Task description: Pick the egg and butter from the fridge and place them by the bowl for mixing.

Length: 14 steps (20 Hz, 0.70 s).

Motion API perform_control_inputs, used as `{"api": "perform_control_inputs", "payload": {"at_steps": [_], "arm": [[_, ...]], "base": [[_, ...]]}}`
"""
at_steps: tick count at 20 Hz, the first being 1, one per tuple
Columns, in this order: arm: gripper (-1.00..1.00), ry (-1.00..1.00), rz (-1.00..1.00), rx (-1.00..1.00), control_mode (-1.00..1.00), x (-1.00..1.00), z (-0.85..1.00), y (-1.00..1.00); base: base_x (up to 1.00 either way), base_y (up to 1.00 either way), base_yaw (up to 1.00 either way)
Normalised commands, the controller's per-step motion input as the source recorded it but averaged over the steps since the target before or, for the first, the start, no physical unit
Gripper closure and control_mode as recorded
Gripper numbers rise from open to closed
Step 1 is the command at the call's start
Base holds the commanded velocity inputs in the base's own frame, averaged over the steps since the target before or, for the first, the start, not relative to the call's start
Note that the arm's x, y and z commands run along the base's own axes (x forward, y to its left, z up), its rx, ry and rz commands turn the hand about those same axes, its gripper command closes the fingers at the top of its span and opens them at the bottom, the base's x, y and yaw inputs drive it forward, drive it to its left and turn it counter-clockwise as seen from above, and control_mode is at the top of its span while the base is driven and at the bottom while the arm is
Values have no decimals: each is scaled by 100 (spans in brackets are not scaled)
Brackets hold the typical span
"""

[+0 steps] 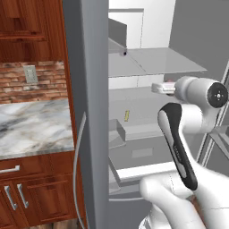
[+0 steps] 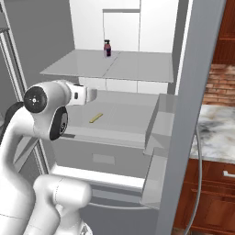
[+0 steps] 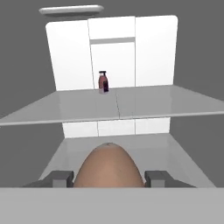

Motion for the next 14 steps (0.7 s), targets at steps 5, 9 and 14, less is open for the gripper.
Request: {"api": "perform_control_inputs", "payload": {"at_steps": [5,9,14], "arm": [[100,0,0,0,100,-20,-3,2],[100,0,0,0,100,0,0,0],[100,0,0,0,100,0,0,0]], "base": [[-80,16,0],[-100,29,0],[-91,43,0]]}}
